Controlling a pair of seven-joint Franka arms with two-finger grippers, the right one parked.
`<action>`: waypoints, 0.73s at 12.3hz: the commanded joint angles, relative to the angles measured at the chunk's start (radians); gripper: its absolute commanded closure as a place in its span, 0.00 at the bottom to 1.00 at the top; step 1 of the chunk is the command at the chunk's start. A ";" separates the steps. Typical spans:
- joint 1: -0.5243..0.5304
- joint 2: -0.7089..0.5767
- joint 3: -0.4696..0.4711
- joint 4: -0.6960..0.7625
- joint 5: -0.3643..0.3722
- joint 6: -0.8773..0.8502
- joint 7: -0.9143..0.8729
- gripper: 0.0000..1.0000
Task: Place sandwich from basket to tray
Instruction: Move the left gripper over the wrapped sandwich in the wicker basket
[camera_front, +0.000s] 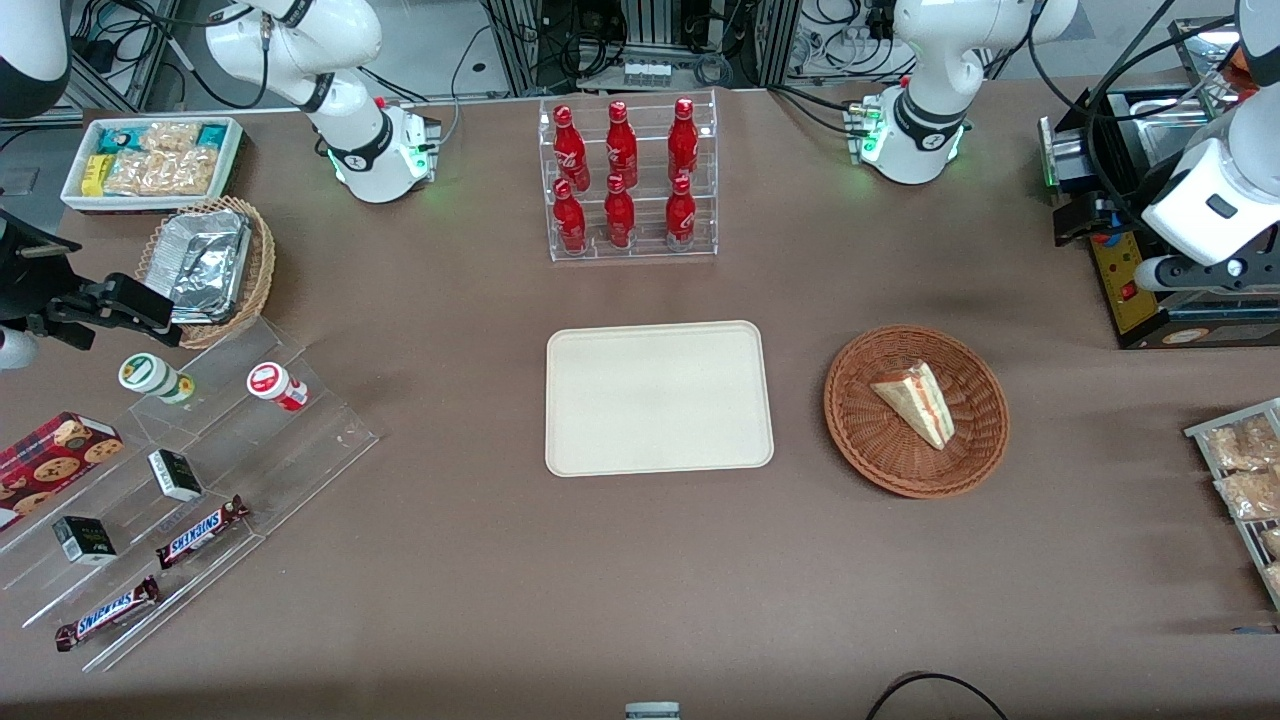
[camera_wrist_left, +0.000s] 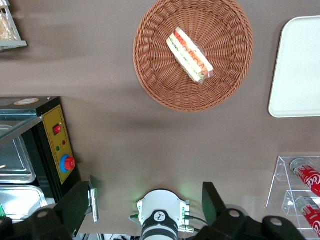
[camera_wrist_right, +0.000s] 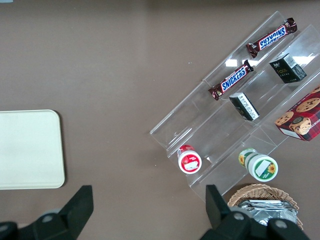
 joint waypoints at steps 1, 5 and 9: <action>-0.014 0.012 0.007 0.010 -0.006 0.005 -0.008 0.00; -0.015 0.065 -0.009 -0.025 -0.014 0.008 -0.005 0.00; -0.029 0.073 -0.016 -0.197 -0.004 0.210 -0.005 0.00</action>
